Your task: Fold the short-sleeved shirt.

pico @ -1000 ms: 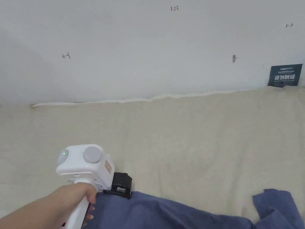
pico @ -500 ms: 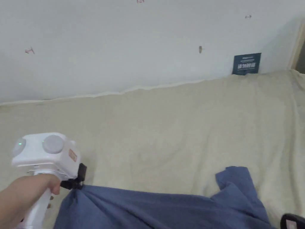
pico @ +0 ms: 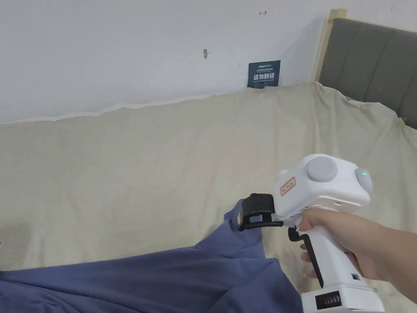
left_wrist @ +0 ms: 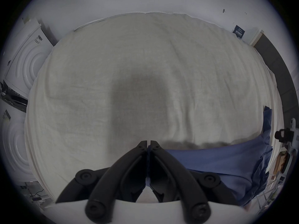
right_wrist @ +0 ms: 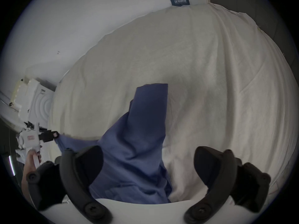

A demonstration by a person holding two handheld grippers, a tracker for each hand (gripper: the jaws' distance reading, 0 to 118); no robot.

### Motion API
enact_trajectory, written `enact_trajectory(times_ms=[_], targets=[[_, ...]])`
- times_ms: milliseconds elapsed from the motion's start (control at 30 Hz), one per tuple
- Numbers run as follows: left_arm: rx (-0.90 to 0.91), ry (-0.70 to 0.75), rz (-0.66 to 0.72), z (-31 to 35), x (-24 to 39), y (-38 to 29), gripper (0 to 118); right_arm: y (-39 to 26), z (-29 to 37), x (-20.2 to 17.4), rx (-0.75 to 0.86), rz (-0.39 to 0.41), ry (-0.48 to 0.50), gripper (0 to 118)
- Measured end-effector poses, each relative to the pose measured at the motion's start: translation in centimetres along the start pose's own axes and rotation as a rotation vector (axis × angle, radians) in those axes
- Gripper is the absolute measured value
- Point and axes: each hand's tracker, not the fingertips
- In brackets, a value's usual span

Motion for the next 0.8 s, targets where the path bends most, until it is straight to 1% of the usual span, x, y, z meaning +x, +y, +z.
enact_trajectory(times_ms=[67,100,133,200,233,267,300,333,367,400,433,467,500,533,600,667,700,733,800], targets=[[-0.004,-0.009,0.004,-0.1,-0.1,-0.1,1,0.0,-1.1,-0.8,-0.049,0.021,-0.032,111],[-0.008,-0.008,0.006,-0.4,-0.1,-0.1,1,0.0,-1.8,-1.1,-0.053,0.023,-0.019,111],[-0.012,-0.008,0.007,-0.5,-0.1,-0.2,1,0.0,-2.4,-1.3,-0.062,0.018,-0.017,111],[-0.02,-0.005,0.008,-0.8,-0.2,-0.3,1,-0.4,-4.0,-1.6,-0.119,-0.002,-0.059,108],[-0.023,-0.003,0.008,-1.1,-0.1,-0.3,1,-0.6,-4.5,-1.7,-0.127,-0.016,-0.078,98],[-0.024,0.003,0.007,-1.2,-0.2,-0.4,1,-0.7,-4.8,-1.8,-0.137,-0.023,-0.095,86],[-0.029,0.004,0.006,-1.4,-0.2,-0.5,1,-1.0,-5.0,-2.0,-0.122,-0.007,-0.134,73],[-0.035,0.003,0.004,-1.5,-0.3,-0.6,1,-1.2,-4.8,-2.4,-0.101,0.05,-0.205,57],[-0.04,0.002,0.002,-1.7,-0.3,-0.7,1,-1.4,-4.6,-2.7,-0.081,0.114,-0.216,45],[-0.043,0.0,0.001,-1.8,-0.4,-0.7,1,-1.4,-4.2,-2.9,-0.064,0.166,-0.187,25],[-0.043,-0.001,0.003,-1.7,-0.4,-0.8,1,-1.4,-3.7,-2.9,-0.052,0.194,-0.159,17],[-0.041,-0.006,0.008,-1.7,-0.5,-0.9,1,-1.5,-3.3,-2.9,-0.048,0.192,-0.147,17],[-0.038,-0.012,0.014,-1.6,-0.4,-1.1,1,-1.5,-2.5,-2.9,-0.035,0.174,-0.149,16],[-0.031,-0.009,0.016,-1.3,-0.3,-1.2,1,-1.5,-1.9,-2.8,-0.017,0.163,-0.118,16],[-0.004,-0.016,0.019,-0.1,-0.2,-1.7,1,-1.8,-0.2,-2.6,0.017,0.179,-0.101,16],[0.03,-0.052,0.021,1.5,0.1,-2.3,1,-1.9,1.9,-2.7,0.041,0.188,-0.085,15],[0.046,-0.06,0.02,2.6,0.2,-2.6,1,-2.1,3.3,-2.7,0.078,0.185,-0.037,12],[0.064,-0.071,0.022,3.6,0.2,-2.8,1,-2.3,4.6,-2.8,0.098,0.183,-0.009,11],[0.105,-0.095,0.034,6.3,0.2,-3.5,1,-2.9,7.6,-3.4,0.156,0.188,0.009,10]])
